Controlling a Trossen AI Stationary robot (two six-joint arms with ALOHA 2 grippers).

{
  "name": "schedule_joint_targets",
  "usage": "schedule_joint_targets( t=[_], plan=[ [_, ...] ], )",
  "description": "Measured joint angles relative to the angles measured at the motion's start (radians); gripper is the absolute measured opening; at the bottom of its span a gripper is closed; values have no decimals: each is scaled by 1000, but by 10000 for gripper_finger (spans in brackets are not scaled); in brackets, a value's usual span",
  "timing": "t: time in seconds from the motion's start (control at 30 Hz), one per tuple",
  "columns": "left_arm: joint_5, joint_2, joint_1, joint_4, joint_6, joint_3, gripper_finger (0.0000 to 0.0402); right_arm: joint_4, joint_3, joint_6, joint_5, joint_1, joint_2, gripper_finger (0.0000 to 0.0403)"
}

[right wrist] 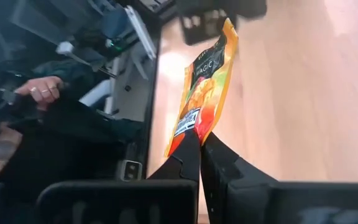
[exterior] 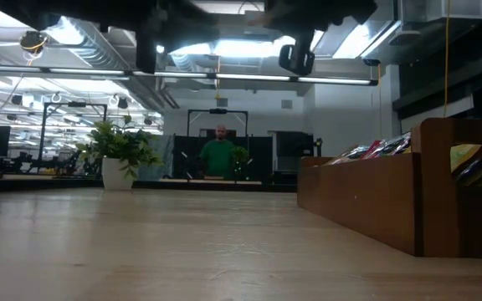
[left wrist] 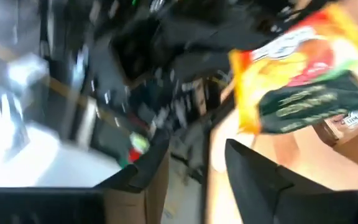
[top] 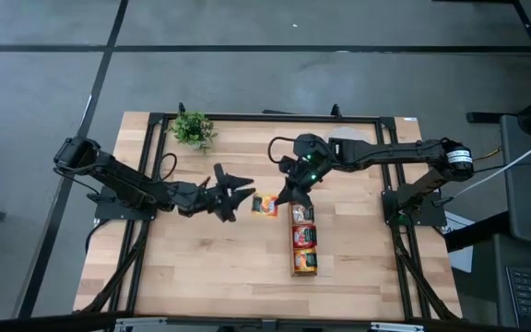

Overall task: Pick & Place Tea
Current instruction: Put the yellow tea bag into the right section of the wooden organizer

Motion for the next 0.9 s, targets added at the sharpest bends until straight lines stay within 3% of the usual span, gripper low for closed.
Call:
schedule_joint_targets(
  t=[0.13,0.23,0.4,0.6,0.77,0.9],
  plan=[
    [-80,0,12,-75,-247,0,177,-74,0,-45,63,0,-2,3],
    [-64,0,35,-183,-476,0,191,-150,0,-76,155,4,-11,2],
    [166,0,105,-295,-819,0,206,-226,-1,-119,329,40,-37,2],
    [372,0,206,-254,-1064,0,214,-244,0,-119,555,123,-60,2],
    [527,0,275,-203,-1190,0,213,-248,0,-112,753,204,-64,2],
    [569,0,298,-202,-1223,0,214,-241,0,-104,874,245,-67,2]
  ],
)
